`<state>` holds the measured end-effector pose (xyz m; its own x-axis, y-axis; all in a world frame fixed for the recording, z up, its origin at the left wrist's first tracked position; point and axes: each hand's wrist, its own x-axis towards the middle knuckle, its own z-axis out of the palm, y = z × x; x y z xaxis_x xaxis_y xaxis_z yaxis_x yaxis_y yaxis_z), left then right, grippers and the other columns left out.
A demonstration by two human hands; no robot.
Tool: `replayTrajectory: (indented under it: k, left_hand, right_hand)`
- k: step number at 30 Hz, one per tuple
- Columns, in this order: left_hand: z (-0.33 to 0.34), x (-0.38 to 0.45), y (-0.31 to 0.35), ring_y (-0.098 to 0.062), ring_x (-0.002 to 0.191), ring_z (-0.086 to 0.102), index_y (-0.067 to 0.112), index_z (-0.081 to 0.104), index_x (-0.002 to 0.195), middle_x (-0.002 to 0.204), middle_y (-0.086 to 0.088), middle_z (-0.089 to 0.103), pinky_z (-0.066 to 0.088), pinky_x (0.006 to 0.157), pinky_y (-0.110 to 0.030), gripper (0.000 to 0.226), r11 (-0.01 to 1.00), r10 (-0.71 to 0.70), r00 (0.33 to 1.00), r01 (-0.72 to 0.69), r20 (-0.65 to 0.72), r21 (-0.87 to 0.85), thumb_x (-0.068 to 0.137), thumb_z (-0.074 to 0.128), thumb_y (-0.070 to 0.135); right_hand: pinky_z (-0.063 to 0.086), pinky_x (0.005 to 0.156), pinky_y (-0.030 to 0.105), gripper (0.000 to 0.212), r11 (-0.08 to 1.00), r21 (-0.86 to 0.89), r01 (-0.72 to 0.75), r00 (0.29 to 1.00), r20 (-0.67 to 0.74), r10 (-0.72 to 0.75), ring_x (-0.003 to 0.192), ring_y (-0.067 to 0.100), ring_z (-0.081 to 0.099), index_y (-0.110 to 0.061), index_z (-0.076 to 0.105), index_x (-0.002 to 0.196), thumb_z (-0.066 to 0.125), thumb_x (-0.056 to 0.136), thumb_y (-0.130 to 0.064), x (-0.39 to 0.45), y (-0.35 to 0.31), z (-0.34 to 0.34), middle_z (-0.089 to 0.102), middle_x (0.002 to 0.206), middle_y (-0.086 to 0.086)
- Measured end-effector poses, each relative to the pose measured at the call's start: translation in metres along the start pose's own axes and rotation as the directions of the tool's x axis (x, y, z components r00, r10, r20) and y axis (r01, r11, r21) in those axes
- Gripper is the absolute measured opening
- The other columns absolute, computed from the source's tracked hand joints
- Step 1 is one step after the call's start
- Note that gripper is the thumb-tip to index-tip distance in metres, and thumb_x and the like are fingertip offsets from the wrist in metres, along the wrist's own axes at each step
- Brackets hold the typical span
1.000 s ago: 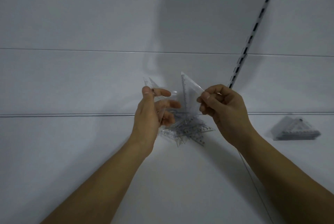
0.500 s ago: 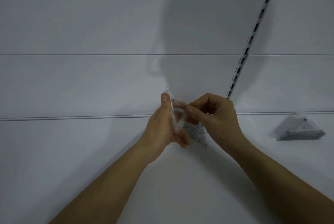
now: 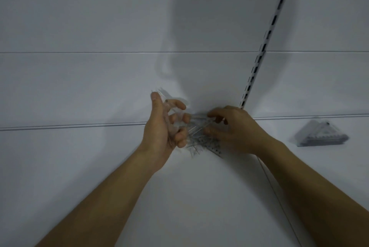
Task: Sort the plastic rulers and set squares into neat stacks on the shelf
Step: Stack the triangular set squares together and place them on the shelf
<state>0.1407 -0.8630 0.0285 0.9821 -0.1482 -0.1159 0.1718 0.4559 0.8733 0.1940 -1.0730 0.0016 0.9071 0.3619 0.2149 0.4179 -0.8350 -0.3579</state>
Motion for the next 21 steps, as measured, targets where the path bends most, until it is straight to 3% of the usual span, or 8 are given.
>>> replayTrajectory:
  k: [2, 8, 10, 13, 16, 18, 21]
  left_hand:
    - [-0.002, 0.000, 0.000, -0.013, 0.043, 0.025, 0.018, 0.057, 0.086, 0.076, -0.006, 0.054, 0.029, 0.040, -0.020, 0.068, 0.999, -0.026, 1.000, 0.026, 0.008, -0.033, 0.095, 0.018, 0.073]
    - [-0.002, 0.000, 0.000, -0.013, 0.042, 0.028, 0.016, 0.060, 0.090, 0.078, -0.009, 0.057, 0.034, 0.039, -0.022, 0.065, 0.999, 0.019, 0.999, -0.018, -0.031, 0.028, 0.099, 0.020, 0.066]
    - [-0.002, 0.001, -0.001, -0.014, 0.041, 0.031, 0.015, 0.061, 0.091, 0.078, -0.009, 0.058, 0.035, 0.040, -0.022, 0.065, 0.998, 0.030, 0.999, -0.028, -0.036, 0.051, 0.099, 0.020, 0.065]
    - [-0.003, 0.003, -0.004, -0.015, 0.043, 0.036, 0.014, 0.062, 0.093, 0.079, -0.010, 0.060, 0.037, 0.041, -0.023, 0.065, 0.995, 0.036, 0.999, -0.033, -0.028, 0.099, 0.098, 0.021, 0.065]
    - [-0.005, 0.005, -0.007, -0.018, 0.045, 0.042, 0.012, 0.062, 0.096, 0.078, -0.010, 0.062, 0.042, 0.045, -0.026, 0.067, 0.986, 0.032, 0.999, -0.028, -0.020, 0.162, 0.097, 0.022, 0.065]
    - [-0.007, 0.007, -0.009, -0.020, 0.049, 0.047, 0.011, 0.063, 0.096, 0.076, -0.010, 0.063, 0.044, 0.050, -0.028, 0.068, 0.980, 0.030, 0.999, -0.026, -0.019, 0.195, 0.096, 0.023, 0.065]
    - [-0.008, 0.009, -0.013, -0.022, 0.056, 0.051, 0.010, 0.063, 0.096, 0.074, -0.010, 0.062, 0.046, 0.057, -0.031, 0.068, 0.976, 0.026, 0.999, -0.020, -0.022, 0.218, 0.097, 0.023, 0.065]
  right_hand:
    - [0.037, 0.067, 0.006, 0.045, 0.997, 0.068, -0.022, 1.000, -0.016, 0.023, 0.080, 0.006, 0.058, -0.027, 0.067, 0.122, 0.072, 0.086, -0.052, 0.001, 0.001, -0.001, 0.065, 0.093, -0.013]
    - [0.040, 0.063, 0.007, 0.008, 0.979, 0.191, -0.067, 0.988, -0.122, 0.092, 0.071, 0.000, 0.059, -0.025, 0.071, 0.090, 0.078, 0.086, -0.027, 0.001, 0.004, -0.008, 0.066, 0.079, -0.016]
    - [0.041, 0.062, 0.006, 0.008, 0.977, 0.192, -0.094, 0.983, -0.139, 0.122, 0.071, 0.000, 0.060, -0.025, 0.071, 0.084, 0.077, 0.086, -0.021, 0.002, 0.007, -0.011, 0.067, 0.078, -0.016]
    - [0.040, 0.064, 0.003, 0.009, 0.963, 0.240, -0.122, 0.977, -0.141, 0.159, 0.073, -0.003, 0.060, -0.029, 0.069, 0.090, 0.078, 0.086, -0.026, 0.004, 0.012, -0.016, 0.067, 0.081, -0.017]
    - [0.040, 0.063, 0.004, 0.020, 0.975, 0.175, -0.134, 0.991, 0.041, 0.128, 0.076, -0.004, 0.061, -0.033, 0.070, 0.099, 0.076, 0.085, -0.045, 0.000, 0.012, -0.019, 0.067, 0.089, -0.018]
    - [0.040, 0.064, 0.006, 0.021, 0.980, 0.147, -0.133, 0.988, 0.102, 0.118, 0.076, -0.001, 0.062, -0.030, 0.074, 0.100, 0.077, 0.084, -0.043, -0.001, 0.014, -0.017, 0.068, 0.088, -0.015]
    - [0.049, 0.072, 0.016, 0.008, 0.971, 0.193, -0.142, 0.990, 0.046, 0.136, 0.077, -0.001, 0.065, -0.029, 0.078, 0.094, 0.074, 0.087, -0.030, 0.002, 0.015, -0.019, 0.072, 0.086, -0.016]
